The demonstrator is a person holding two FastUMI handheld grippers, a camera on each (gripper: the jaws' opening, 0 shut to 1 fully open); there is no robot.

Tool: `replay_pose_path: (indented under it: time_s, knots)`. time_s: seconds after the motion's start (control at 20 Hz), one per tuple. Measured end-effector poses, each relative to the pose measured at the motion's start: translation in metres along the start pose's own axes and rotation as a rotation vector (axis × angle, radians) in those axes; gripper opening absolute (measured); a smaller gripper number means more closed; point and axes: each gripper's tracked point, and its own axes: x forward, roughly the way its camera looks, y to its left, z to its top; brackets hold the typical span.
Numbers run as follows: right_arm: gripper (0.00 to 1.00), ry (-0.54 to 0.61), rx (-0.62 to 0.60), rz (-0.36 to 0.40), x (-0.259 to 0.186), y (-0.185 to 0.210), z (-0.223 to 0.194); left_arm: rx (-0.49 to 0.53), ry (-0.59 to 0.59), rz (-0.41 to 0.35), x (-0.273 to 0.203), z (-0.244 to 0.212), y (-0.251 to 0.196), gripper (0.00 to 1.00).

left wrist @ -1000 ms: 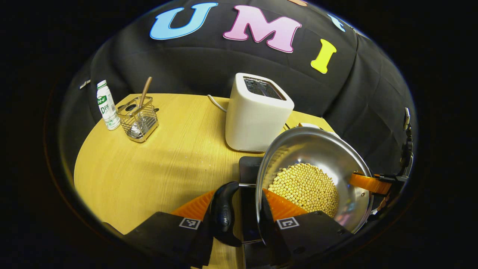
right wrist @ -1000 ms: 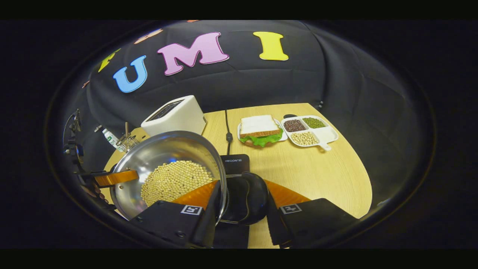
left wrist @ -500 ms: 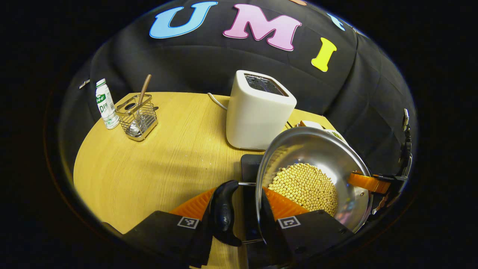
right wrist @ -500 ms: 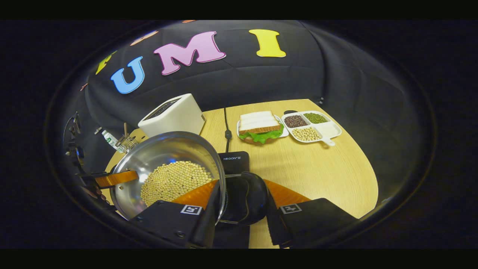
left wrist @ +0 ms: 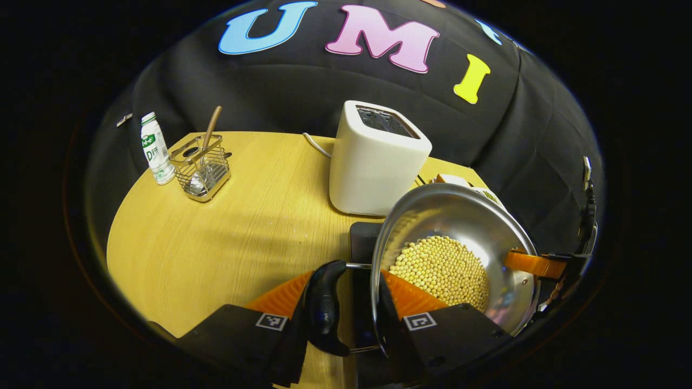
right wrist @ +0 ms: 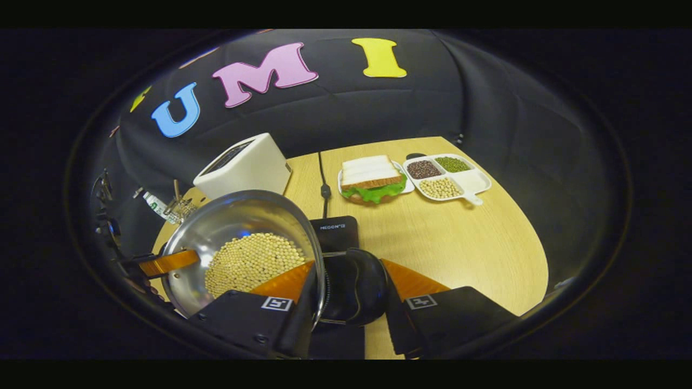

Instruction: First push the handle of the pot to place it horizontally, then grasp the pot with both hands and set it on the induction cooktop.

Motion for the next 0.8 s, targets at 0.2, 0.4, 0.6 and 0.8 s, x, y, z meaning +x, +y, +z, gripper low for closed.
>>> replay_pose_path:
  time_s: [0.2,0.4,0.6,0.8]
  knots:
    - [0.61,0.011,0.008,0.003,0.002,-0.001,-0.001,-0.015,0.007,0.004,-0.003,0.001,0.001,0.64]
    - [0.71,0.041,0.037,0.027,-0.003,0.007,-0.001,-0.056,-0.031,0.025,-0.011,0.014,-0.004,0.78]
    - [1.0,-0.002,0.036,0.033,-0.016,0.014,0.014,-0.041,-0.057,0.058,-0.026,0.019,0.0,0.96]
    - [0.99,-0.09,-0.002,0.009,-0.041,0.015,0.03,-0.005,-0.155,0.146,-0.061,0.042,0.014,0.95]
